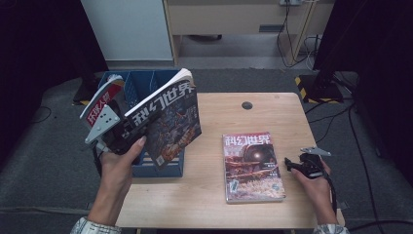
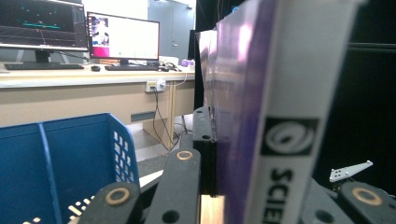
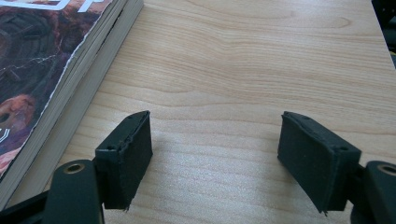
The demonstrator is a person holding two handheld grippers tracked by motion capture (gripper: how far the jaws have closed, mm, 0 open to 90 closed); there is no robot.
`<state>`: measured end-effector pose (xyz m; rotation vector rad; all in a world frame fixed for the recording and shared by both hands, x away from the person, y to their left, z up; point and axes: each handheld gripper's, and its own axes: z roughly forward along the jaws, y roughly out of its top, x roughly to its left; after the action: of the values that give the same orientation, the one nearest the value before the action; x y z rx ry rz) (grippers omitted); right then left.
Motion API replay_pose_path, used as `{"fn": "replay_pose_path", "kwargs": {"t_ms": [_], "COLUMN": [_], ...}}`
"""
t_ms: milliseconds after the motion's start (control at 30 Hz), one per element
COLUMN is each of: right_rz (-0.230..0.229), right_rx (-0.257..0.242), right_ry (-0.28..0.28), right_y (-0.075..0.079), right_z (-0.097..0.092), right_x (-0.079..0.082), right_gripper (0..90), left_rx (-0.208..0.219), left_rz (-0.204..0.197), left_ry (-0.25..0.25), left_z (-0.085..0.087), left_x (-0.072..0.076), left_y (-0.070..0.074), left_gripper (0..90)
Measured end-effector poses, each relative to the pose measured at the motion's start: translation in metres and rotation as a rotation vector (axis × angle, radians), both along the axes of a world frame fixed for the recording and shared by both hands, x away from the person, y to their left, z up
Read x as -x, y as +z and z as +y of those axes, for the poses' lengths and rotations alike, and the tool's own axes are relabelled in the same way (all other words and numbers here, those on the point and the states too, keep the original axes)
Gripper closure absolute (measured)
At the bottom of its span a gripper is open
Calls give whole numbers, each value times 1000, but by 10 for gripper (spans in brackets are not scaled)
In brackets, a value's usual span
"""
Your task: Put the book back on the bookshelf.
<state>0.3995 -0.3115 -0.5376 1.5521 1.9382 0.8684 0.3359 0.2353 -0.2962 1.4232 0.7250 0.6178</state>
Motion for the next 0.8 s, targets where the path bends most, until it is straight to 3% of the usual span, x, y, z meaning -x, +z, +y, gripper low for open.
{"fn": "replay_pose_path", "kwargs": {"t_ms": [800], "right_rz": [-1], "right_rx": [-1], "right_ry": [-4], "right_y": [0], "right_z": [0], "right_x": [0], "right_gripper": [260], "left_rx": [26], "left_rz": [7], "left_ry": [87], "left_z": [46], "left_x": [22], "left_y": [-5], "left_gripper": [826]}}
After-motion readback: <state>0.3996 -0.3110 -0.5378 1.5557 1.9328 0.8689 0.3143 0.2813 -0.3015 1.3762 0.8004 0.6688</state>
